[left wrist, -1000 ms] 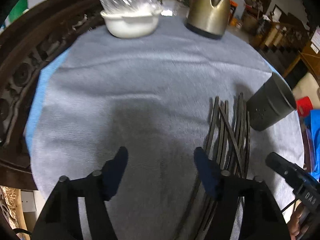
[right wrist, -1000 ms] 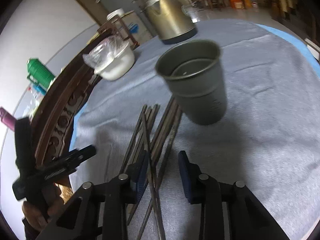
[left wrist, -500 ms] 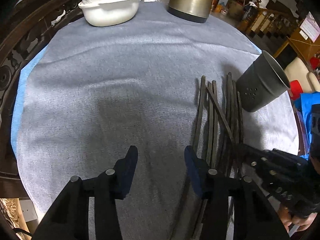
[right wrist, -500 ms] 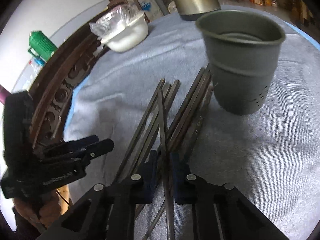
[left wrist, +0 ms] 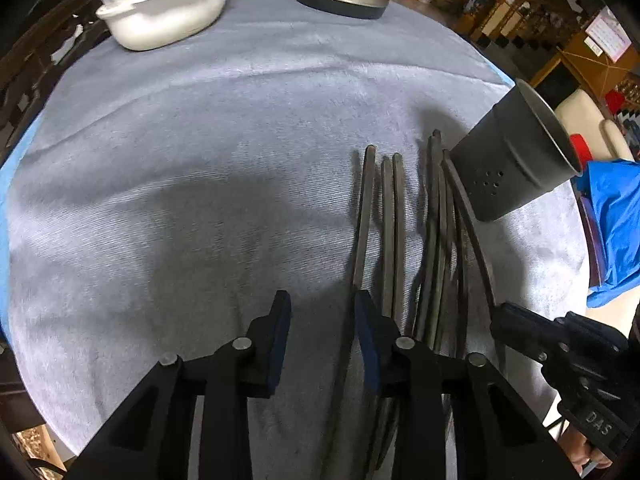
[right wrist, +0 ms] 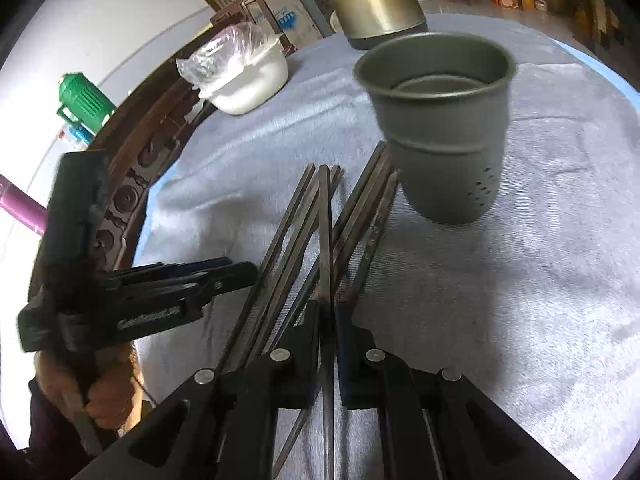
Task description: Organize utensils
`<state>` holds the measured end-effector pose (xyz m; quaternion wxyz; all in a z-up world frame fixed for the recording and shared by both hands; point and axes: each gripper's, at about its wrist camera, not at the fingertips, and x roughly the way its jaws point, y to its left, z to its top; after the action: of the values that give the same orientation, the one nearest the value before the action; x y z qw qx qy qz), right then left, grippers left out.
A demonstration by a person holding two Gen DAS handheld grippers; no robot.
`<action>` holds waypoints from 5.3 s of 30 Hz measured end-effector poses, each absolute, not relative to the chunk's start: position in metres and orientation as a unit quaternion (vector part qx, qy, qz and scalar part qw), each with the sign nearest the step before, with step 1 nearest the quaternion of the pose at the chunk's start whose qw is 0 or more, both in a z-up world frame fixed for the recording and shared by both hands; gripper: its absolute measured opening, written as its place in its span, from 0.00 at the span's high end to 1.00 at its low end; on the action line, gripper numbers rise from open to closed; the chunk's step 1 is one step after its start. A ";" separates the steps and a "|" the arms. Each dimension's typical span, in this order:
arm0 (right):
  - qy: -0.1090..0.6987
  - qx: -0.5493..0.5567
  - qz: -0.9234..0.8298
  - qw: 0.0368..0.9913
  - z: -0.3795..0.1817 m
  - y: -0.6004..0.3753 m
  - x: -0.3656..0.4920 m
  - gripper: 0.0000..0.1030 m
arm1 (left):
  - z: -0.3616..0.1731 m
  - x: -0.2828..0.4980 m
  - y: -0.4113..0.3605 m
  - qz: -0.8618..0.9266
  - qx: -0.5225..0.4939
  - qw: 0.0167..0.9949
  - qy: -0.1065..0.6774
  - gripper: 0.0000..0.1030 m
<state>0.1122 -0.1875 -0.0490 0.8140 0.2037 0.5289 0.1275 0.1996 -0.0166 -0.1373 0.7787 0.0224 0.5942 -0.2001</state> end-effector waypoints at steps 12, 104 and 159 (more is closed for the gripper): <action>0.495 0.247 0.164 0.817 -0.031 -0.211 0.099 0.92 | -0.146 0.226 -0.029 -0.201 0.024 0.769 0.606 0.92; 0.312 0.210 0.124 0.918 0.017 -0.239 0.049 0.63 | -0.101 0.115 -0.004 -0.132 -0.003 0.902 0.412 0.48; 0.492 0.143 0.129 0.849 -0.067 -0.153 0.100 0.92 | -0.140 0.113 0.024 -0.158 -0.077 0.853 0.491 0.89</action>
<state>0.0999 -0.1528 -0.0666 0.8491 0.1432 0.4920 0.1285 0.1126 0.0236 -0.1403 0.8534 -0.0775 0.4907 -0.1577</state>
